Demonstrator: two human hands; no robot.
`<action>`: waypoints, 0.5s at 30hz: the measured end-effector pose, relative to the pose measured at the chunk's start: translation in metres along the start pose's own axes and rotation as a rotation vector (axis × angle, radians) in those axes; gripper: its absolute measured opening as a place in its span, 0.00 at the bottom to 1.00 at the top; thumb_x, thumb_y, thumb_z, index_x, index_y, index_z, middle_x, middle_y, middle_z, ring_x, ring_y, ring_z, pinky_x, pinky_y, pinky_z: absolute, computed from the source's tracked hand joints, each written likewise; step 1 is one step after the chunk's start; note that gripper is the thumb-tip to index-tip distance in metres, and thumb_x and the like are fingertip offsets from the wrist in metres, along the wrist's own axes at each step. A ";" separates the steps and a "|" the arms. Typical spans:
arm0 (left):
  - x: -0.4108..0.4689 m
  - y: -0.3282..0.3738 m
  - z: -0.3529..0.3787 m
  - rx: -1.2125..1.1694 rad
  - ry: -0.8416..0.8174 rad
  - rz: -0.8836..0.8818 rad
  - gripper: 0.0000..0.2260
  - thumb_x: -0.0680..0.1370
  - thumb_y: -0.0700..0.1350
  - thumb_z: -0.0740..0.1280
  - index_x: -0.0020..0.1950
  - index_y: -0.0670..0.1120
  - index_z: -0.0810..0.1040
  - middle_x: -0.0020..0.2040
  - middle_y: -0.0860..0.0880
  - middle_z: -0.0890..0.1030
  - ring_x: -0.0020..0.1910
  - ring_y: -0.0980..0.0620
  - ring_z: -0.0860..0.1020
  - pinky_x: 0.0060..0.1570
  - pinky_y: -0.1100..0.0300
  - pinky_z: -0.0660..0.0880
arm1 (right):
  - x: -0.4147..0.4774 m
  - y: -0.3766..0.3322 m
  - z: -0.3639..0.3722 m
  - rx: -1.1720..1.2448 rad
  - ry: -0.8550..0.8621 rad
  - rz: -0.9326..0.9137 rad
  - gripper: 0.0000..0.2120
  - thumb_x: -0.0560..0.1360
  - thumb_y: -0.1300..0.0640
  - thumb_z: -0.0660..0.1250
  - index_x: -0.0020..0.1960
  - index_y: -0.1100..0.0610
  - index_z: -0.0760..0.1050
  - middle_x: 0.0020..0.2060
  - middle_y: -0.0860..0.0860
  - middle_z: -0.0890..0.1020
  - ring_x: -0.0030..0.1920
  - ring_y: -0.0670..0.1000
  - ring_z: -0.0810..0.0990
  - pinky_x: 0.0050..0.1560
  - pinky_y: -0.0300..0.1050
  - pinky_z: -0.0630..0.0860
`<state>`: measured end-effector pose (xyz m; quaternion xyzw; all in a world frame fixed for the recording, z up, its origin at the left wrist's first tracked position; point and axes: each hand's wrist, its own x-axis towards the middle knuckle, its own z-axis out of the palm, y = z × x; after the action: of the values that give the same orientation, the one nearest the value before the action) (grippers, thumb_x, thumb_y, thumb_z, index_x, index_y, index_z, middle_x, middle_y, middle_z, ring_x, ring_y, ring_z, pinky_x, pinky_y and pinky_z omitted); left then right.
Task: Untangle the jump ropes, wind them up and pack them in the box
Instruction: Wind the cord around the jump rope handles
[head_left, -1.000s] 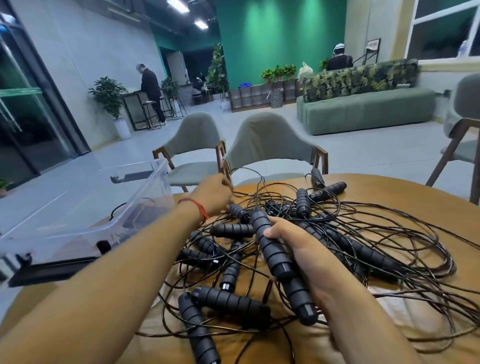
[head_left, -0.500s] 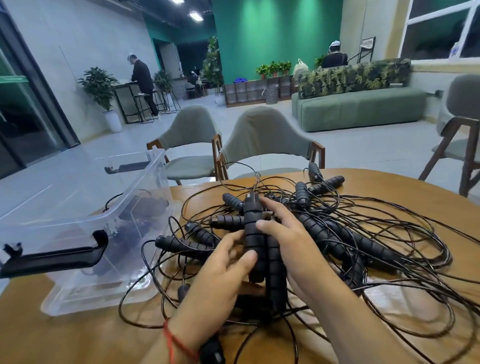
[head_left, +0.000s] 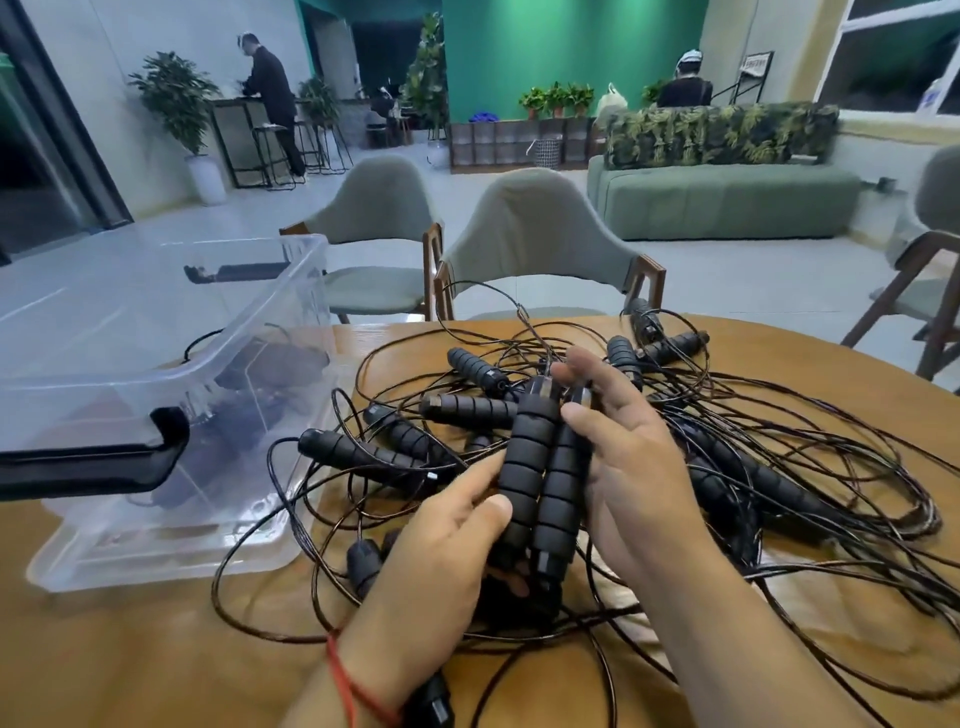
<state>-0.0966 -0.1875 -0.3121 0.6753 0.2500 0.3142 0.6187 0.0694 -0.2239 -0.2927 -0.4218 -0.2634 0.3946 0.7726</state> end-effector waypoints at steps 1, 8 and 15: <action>-0.001 -0.001 0.001 0.028 -0.010 0.022 0.19 0.83 0.47 0.58 0.66 0.67 0.80 0.59 0.49 0.87 0.55 0.46 0.86 0.46 0.56 0.80 | 0.000 0.001 0.000 -0.029 -0.004 -0.019 0.22 0.84 0.70 0.60 0.69 0.50 0.80 0.64 0.49 0.84 0.66 0.55 0.83 0.68 0.63 0.79; -0.005 -0.004 0.002 0.063 0.019 0.047 0.23 0.85 0.45 0.60 0.77 0.65 0.69 0.62 0.55 0.84 0.62 0.51 0.83 0.61 0.49 0.80 | -0.005 0.008 0.001 -0.154 -0.020 -0.142 0.25 0.84 0.69 0.62 0.67 0.40 0.81 0.65 0.44 0.83 0.69 0.55 0.80 0.68 0.68 0.78; -0.010 0.001 0.005 0.218 -0.057 0.062 0.34 0.81 0.43 0.62 0.82 0.69 0.59 0.69 0.60 0.80 0.60 0.54 0.83 0.58 0.49 0.81 | -0.008 0.009 0.001 -0.152 -0.024 -0.184 0.25 0.84 0.69 0.62 0.71 0.43 0.78 0.66 0.44 0.82 0.70 0.55 0.80 0.69 0.66 0.77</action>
<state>-0.1000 -0.1978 -0.3123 0.7546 0.2441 0.2848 0.5385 0.0612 -0.2277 -0.3004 -0.4484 -0.3393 0.3062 0.7682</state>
